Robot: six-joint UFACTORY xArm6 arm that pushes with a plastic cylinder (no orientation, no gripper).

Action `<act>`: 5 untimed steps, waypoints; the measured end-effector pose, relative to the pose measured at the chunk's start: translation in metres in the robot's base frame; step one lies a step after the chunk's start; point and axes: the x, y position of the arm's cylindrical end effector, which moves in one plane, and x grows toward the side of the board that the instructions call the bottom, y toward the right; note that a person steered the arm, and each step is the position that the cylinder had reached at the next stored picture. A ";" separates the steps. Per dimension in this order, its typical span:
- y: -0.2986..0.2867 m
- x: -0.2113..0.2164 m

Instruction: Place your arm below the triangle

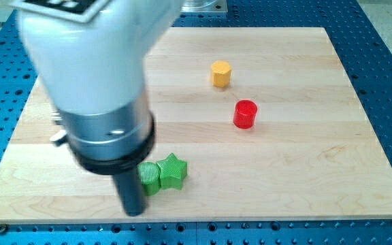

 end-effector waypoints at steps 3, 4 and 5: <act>-0.092 -0.075; -0.087 -0.096; -0.084 -0.112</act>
